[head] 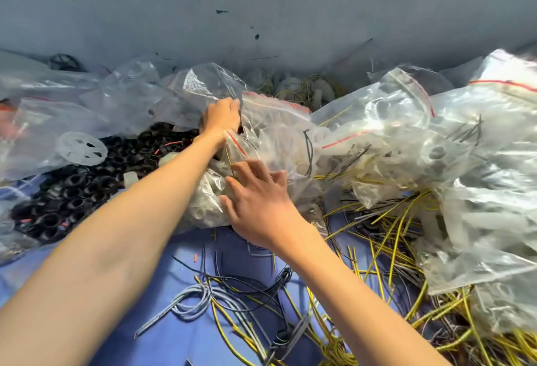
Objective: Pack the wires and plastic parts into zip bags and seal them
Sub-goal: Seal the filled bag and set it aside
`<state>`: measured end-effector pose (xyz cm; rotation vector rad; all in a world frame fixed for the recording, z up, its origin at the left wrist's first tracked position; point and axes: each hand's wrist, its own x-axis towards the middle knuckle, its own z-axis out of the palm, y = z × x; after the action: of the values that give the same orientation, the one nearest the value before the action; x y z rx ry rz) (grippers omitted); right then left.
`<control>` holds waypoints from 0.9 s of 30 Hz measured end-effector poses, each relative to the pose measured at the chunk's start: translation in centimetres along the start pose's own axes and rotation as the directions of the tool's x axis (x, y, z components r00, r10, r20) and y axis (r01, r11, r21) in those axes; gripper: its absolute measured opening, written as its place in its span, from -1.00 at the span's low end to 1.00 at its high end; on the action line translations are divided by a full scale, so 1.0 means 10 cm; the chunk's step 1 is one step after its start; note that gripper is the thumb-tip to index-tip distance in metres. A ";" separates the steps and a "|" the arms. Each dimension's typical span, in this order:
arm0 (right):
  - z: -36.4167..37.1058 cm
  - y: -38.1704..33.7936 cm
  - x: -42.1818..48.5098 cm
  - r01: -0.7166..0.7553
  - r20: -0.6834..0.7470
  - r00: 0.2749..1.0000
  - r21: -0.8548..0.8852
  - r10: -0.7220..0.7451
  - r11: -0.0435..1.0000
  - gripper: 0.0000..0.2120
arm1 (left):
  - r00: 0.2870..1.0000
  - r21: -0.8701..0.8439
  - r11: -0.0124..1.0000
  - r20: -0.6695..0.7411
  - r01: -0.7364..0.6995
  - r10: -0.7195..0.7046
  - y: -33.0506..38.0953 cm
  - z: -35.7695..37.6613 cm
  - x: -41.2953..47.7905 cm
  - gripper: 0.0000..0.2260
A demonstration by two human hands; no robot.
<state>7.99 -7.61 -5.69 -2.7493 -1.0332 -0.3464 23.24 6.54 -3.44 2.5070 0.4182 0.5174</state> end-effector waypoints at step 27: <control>0.10 0.04 0.05 0.027 0.059 0.998 0.046 -0.030 0.999 -0.58 | 0.952 0.024 0.977 0.234 -0.210 0.199 -0.32 -0.27 -0.04 -0.75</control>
<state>8.79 -7.31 -6.57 -2.7226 -1.0816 -0.2439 21.10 10.17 -3.21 2.6342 0.0826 0.2896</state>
